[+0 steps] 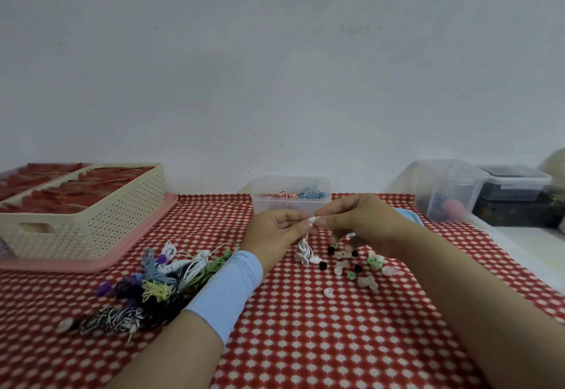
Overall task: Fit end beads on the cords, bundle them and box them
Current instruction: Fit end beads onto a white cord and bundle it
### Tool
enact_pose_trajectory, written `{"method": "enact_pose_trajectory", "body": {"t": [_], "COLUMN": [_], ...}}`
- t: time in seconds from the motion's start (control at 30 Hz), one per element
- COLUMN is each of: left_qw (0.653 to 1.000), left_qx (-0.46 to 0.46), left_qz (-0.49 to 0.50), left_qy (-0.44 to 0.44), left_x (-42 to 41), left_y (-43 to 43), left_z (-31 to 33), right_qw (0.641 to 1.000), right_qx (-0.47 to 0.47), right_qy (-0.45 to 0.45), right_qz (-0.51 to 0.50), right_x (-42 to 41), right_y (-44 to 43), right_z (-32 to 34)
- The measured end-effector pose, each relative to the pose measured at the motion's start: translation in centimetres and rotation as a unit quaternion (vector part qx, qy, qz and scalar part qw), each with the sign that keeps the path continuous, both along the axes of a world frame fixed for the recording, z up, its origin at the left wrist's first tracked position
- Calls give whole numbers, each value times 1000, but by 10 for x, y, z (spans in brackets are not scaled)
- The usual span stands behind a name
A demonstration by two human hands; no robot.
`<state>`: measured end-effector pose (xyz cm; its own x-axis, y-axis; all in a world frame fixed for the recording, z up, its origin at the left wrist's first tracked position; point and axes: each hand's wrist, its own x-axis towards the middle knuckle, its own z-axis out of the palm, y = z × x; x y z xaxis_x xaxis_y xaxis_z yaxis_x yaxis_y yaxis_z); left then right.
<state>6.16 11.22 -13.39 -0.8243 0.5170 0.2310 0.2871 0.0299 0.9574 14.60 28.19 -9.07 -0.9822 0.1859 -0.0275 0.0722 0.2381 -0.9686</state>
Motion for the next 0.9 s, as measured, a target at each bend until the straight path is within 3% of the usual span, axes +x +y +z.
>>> {"method": "enact_pose_trajectory", "body": {"t": [0.17, 0.37, 0.73, 0.9], "left_qw": [1000, 1000, 986, 983], "left_qx": [4, -8, 49, 55], "left_qz": [3, 0, -96, -108], "left_qy": [2, -2, -129, -141], "left_x": [2, 2, 0, -1], "left_y": [0, -1, -2, -4], "left_z": [1, 2, -2, -1], "right_qw": [1000, 1000, 995, 993], "right_qx": [-8, 16, -68, -82], "right_qy": [6, 11, -34, -53], "right_qz": [-22, 23, 62, 62], "right_x": [-2, -1, 0, -3], "right_y": [-2, 0, 6, 3], "right_z": [-2, 0, -5, -7]}}
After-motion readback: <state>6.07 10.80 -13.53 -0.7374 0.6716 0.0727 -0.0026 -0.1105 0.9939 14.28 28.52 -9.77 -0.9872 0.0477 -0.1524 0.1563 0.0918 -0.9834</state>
